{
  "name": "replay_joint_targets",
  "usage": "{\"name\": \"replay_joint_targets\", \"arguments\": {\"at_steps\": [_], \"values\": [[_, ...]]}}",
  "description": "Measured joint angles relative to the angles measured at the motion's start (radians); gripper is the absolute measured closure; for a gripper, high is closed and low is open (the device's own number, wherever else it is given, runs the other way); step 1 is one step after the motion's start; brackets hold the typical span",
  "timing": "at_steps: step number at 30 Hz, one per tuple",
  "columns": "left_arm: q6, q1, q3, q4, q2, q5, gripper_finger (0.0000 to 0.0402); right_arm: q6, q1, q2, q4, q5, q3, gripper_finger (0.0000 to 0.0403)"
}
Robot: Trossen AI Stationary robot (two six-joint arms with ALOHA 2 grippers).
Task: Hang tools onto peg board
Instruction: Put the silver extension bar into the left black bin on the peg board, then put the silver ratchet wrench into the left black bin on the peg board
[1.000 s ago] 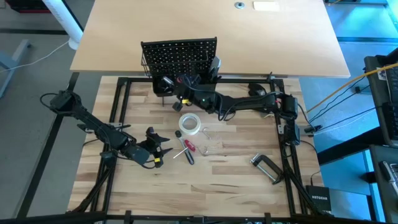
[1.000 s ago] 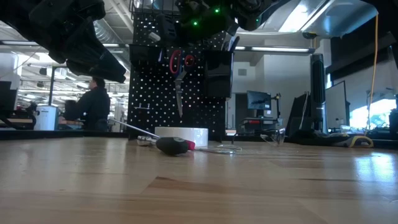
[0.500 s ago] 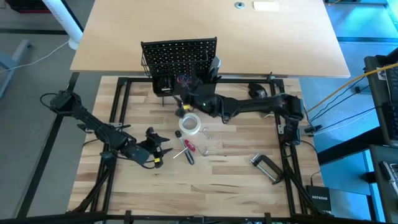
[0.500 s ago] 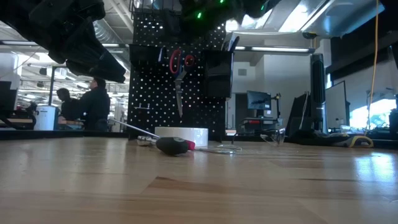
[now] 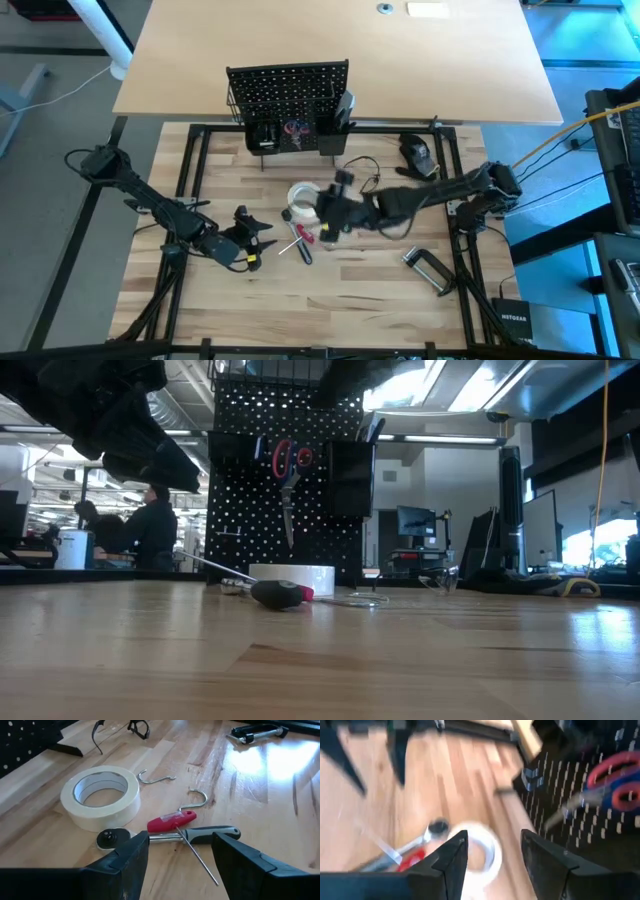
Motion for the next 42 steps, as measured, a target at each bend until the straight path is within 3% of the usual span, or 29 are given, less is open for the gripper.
{"name": "replay_joint_targets", "arguments": {"at_steps": [7,12,16,22,26,30,33,37,42], "values": [[-0.077,0.03,0.0,0.0,0.0,0.0,0.0196,0.269,0.125,0.004,-0.299,0.154,-0.05,0.0221],[-0.134,0.056,0.0,-0.001,0.0,0.0,0.0196,0.437,0.157,0.005,-0.322,0.223,-0.176,0.0221],[-0.166,0.088,0.0,-0.008,0.0,0.0,0.0196,0.492,0.16,0.006,-0.17,0.18,-0.316,0.0221],[-0.159,0.114,0.0,-0.066,0.0,0.0,0.0196,0.431,0.16,0.006,0.174,0.089,-0.493,0.0221],[-0.196,0.116,0.0,-0.126,0.0,0.0,0.0196,0.364,0.155,0.006,0.359,0.039,-0.537,0.0221],[-0.209,0.114,0.0,-0.14,0.0,0.0,0.0196,0.244,0.146,0.006,0.501,-0.082,-0.543,0.0221],[-0.202,0.113,0.0,-0.14,0.0,0.0,0.0196,0.19,0.146,0.006,0.564,-0.148,-0.542,0.0221],[-0.193,0.113,0.0,-0.147,0.0,0.023,0.0196,0.157,0.146,0.006,0.569,-0.155,-0.542,0.0221],[-0.099,0.101,0.0,-0.097,0.003,0.124,0.0196,0.15,0.146,0.015,0.558,-0.151,-0.543,0.0221]]}}
